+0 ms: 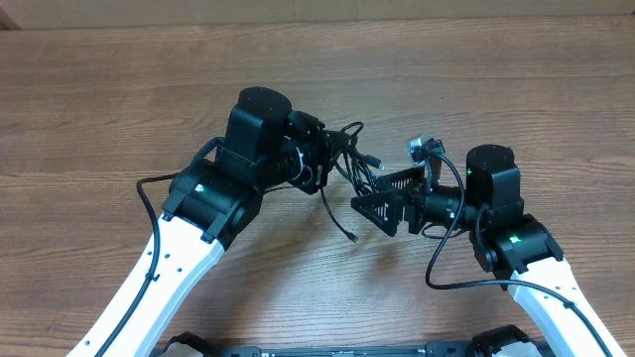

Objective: Untangle cables

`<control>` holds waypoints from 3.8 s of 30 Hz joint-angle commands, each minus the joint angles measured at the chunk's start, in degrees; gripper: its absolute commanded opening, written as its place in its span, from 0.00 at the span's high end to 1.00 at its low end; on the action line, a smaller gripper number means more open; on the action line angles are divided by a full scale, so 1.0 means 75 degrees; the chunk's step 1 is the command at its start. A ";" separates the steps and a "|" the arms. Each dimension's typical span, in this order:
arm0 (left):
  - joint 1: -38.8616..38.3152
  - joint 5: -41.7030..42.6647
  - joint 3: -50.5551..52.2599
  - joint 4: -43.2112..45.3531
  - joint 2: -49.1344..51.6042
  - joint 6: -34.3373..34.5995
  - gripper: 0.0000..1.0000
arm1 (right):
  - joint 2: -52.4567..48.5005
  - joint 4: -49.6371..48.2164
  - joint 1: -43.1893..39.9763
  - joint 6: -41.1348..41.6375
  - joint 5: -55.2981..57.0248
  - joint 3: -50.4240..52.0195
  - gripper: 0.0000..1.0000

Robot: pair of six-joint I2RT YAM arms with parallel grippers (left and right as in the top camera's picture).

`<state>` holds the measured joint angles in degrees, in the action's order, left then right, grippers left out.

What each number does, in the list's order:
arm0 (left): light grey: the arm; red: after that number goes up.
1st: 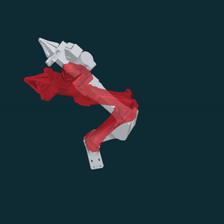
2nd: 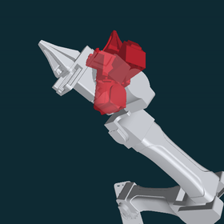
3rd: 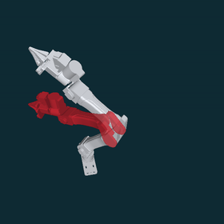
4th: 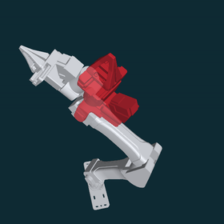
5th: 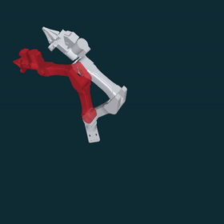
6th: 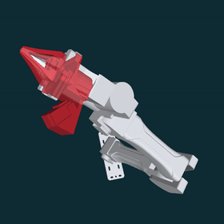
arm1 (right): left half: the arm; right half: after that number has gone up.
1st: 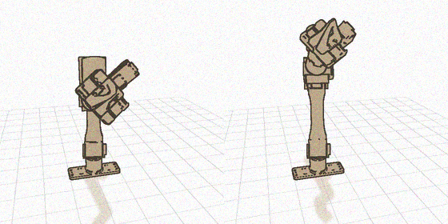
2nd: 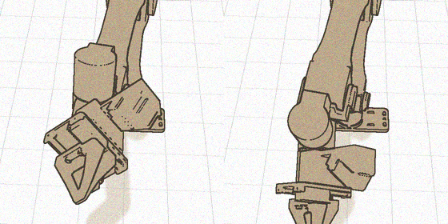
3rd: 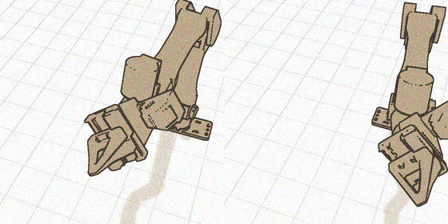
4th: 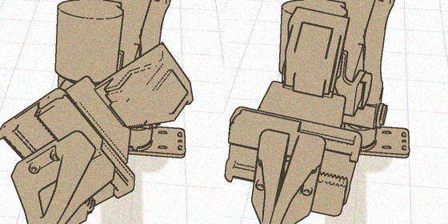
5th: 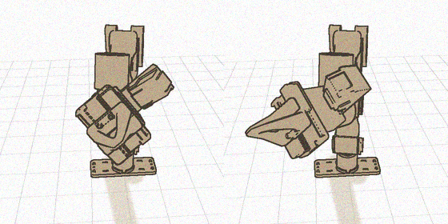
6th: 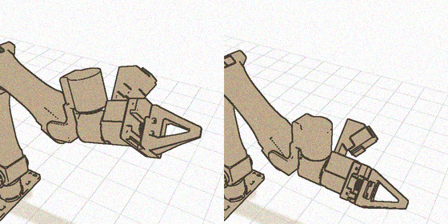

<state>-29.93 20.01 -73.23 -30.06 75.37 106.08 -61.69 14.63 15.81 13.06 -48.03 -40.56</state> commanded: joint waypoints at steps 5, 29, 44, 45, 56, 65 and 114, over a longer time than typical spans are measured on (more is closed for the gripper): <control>-0.0099 0.0810 -0.0073 0.0099 -0.0216 0.0632 0.96 | -0.0009 -0.0137 0.0044 -0.0152 -0.0009 -0.0102 0.00; -0.0425 0.0659 -0.0073 0.0184 -0.0216 0.0647 0.96 | -0.0009 -0.0347 0.0032 0.0052 0.0052 -0.0102 0.96; -0.0405 -0.3407 -0.0073 -0.2460 -0.0216 0.0248 0.96 | -0.0006 -0.0420 0.0026 0.0114 0.0487 -0.0102 0.96; -0.0405 -0.3512 -0.0073 -0.2553 -0.0216 0.0248 0.96 | -0.0006 -0.0428 0.0026 0.0111 0.0487 -0.0102 0.96; -0.0408 -0.5394 -0.0070 -0.5193 -0.0213 -0.0119 0.96 | -0.0006 -0.0842 0.0026 0.0898 0.0799 -0.0102 0.96; -0.0408 -0.5750 -0.0064 -0.6184 -0.0213 -0.0653 0.00 | -0.0006 -0.1087 0.0026 0.1093 0.0799 -0.0102 0.96; -0.0012 -0.0393 -0.0064 -0.3133 -0.0213 -0.1250 0.00 | -0.0006 -0.4864 0.0026 0.6519 -0.0224 -0.0102 0.96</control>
<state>-30.24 12.38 -73.25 -53.41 74.72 86.89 -61.89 -21.04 15.94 61.67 -49.32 -40.51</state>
